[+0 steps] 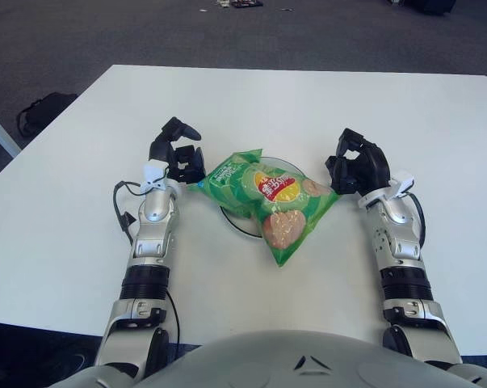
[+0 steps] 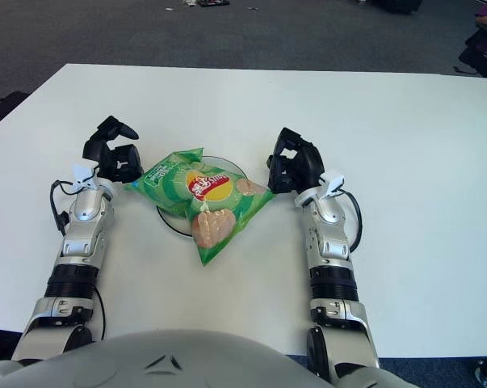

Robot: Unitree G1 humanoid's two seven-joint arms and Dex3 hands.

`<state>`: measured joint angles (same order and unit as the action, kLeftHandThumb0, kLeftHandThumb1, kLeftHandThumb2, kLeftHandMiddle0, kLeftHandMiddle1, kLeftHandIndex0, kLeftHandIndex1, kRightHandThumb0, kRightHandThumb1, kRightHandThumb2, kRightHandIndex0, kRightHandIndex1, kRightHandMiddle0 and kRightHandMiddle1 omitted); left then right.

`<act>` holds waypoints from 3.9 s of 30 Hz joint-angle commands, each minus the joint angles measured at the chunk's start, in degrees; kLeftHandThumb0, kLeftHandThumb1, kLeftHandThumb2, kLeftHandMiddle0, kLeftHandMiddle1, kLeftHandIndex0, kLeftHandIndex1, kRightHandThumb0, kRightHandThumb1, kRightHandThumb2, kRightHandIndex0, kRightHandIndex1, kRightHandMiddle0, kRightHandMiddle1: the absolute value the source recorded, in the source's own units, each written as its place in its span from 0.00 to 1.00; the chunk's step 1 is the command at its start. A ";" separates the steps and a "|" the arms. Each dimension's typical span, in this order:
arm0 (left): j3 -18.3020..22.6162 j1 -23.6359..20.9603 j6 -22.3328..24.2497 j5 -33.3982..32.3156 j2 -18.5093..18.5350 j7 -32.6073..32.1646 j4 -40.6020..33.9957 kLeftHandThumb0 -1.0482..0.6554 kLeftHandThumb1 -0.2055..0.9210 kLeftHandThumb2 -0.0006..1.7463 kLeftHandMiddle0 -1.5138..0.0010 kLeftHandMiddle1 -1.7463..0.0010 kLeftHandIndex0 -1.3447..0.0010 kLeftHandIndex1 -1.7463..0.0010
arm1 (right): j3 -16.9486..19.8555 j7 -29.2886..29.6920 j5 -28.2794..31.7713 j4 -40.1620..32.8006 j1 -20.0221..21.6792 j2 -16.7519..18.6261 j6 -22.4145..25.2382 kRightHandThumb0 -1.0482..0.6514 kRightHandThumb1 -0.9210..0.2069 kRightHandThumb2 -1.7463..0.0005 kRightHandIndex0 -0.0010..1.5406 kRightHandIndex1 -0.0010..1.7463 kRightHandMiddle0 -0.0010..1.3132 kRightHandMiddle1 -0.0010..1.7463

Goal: Put the snack into the plate.

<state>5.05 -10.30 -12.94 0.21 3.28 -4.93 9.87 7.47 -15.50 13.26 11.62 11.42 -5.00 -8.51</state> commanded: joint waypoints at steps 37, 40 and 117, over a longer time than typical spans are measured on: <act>-0.99 9.86 1.42 0.47 -2.46 -0.50 3.97 0.31 0.38 0.82 0.06 0.00 0.49 0.00 | -0.48 0.87 -0.13 2.55 -6.22 2.11 1.15 0.28 0.71 0.11 0.90 1.00 0.59 1.00; -0.88 9.90 1.97 -0.05 -2.62 -0.25 3.69 0.31 0.39 0.81 0.07 0.00 0.49 0.00 | -0.51 0.88 -0.15 2.56 -6.22 2.07 1.11 0.28 0.71 0.11 0.90 1.00 0.59 1.00; -1.27 10.02 2.66 0.62 -2.29 -1.19 3.84 0.31 0.38 0.82 0.07 0.00 0.49 0.00 | -0.33 1.64 -0.26 3.03 -6.07 2.18 0.94 0.29 0.68 0.13 0.89 1.00 0.58 1.00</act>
<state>4.32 -10.10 -10.53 0.89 3.40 -5.88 9.37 7.29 -14.42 12.67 11.35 11.40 -5.04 -7.94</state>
